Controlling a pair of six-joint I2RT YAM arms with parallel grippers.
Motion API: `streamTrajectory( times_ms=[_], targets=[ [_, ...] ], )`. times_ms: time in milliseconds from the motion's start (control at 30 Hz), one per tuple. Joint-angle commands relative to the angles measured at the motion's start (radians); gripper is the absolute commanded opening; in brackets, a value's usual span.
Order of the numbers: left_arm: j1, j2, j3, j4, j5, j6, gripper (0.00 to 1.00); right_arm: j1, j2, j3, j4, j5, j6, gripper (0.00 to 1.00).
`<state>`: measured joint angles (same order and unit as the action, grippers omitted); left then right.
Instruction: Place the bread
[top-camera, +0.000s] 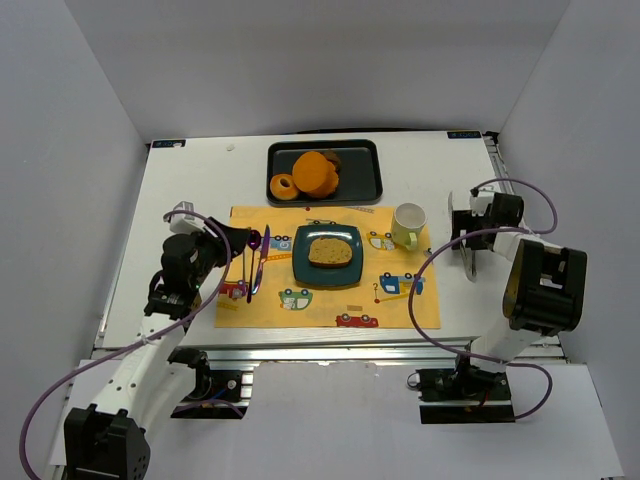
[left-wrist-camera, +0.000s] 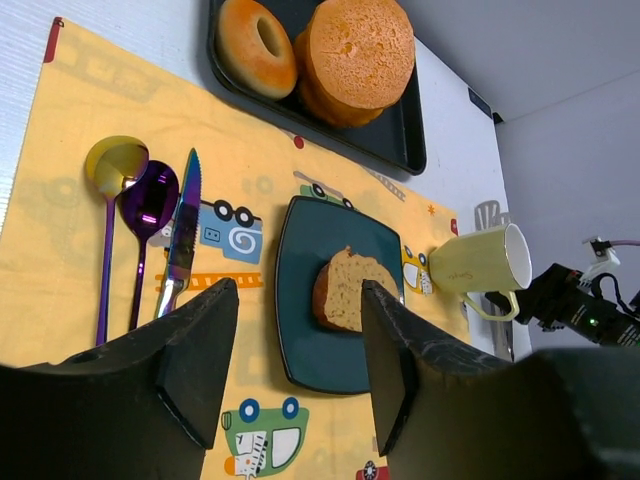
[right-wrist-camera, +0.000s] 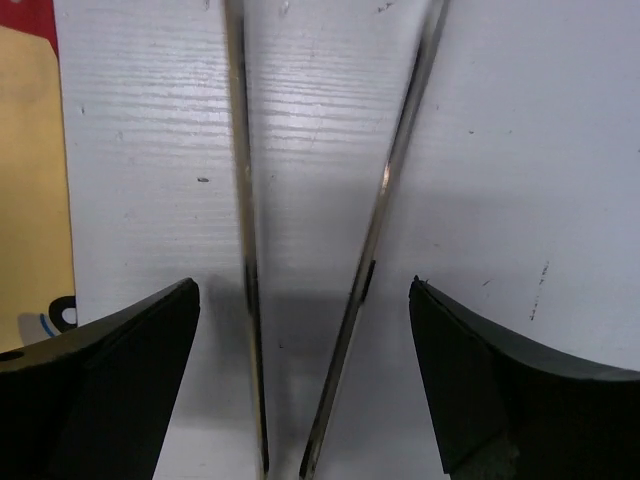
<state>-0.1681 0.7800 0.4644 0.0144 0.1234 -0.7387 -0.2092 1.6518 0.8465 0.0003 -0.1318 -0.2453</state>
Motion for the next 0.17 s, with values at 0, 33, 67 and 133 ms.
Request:
streamTrajectory(
  times_ms=[0, 33, 67, 133],
  targets=[
    [-0.001, -0.002, 0.042, -0.005, 0.018, 0.004, 0.56, -0.002, -0.069, 0.138, -0.129, 0.016, -0.043, 0.89],
    [-0.002, 0.004, 0.043, 0.002, 0.024, 0.004, 0.53, -0.002, -0.103, 0.165, -0.146, 0.001, -0.049, 0.89],
    [-0.001, 0.012, 0.043, 0.012, 0.03, 0.0, 0.48, -0.002, -0.128, 0.182, -0.155, -0.032, -0.052, 0.9],
    [-0.001, 0.036, 0.041, 0.046, 0.055, -0.008, 0.31, 0.003, -0.185, 0.232, -0.168, -0.088, -0.053, 0.89]
  ],
)
